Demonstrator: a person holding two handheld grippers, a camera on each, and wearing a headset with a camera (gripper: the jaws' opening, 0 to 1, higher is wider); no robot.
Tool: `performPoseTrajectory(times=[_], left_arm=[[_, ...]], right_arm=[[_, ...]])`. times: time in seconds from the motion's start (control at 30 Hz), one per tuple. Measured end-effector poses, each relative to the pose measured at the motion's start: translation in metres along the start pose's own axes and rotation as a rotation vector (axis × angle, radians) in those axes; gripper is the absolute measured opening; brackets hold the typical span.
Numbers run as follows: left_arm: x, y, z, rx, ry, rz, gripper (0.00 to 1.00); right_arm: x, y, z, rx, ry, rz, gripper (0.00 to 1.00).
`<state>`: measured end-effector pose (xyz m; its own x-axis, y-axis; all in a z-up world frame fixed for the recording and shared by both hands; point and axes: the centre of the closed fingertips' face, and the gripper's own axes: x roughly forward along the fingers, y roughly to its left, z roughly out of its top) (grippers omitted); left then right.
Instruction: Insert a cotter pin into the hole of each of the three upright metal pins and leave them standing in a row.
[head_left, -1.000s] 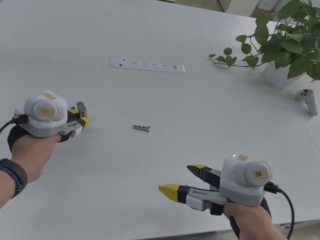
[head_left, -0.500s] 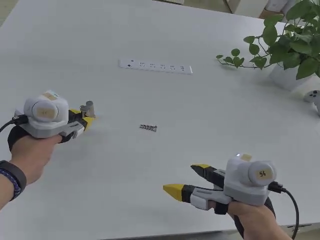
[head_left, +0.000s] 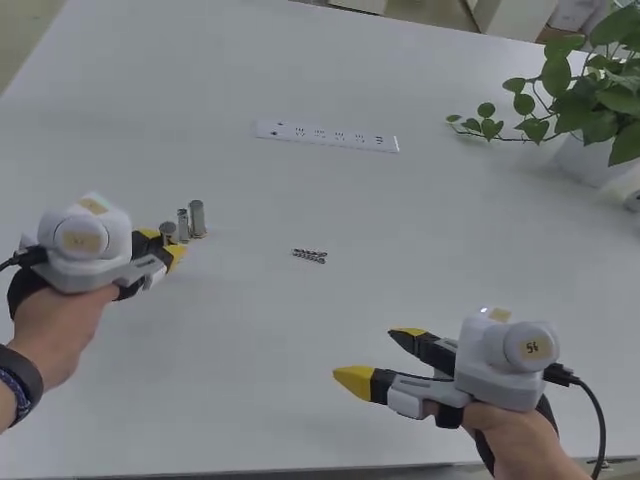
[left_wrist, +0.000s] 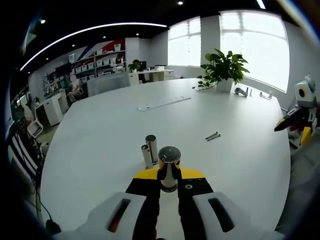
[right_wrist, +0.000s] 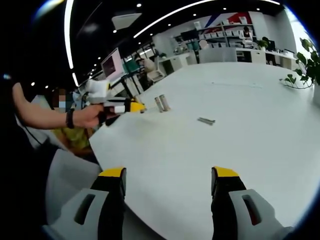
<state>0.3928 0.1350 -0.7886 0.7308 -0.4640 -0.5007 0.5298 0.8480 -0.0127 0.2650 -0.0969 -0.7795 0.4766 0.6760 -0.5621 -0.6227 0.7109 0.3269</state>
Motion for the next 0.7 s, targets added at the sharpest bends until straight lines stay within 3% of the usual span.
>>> performPoseTrajectory(times=[0.43, 0.7], left_arm=[[-0.017, -0.01, -0.014, -0.01, 0.006, 0.0, 0.1], [-0.02, -0.025, -0.019, -0.017, 0.006, -0.014, 0.1]], right_arm=[[0.002, 0.004, -0.001, -0.007, 0.007, 0.014, 0.71], [0.002, 0.005, -0.002, -0.01, 0.01, 0.016, 0.71]])
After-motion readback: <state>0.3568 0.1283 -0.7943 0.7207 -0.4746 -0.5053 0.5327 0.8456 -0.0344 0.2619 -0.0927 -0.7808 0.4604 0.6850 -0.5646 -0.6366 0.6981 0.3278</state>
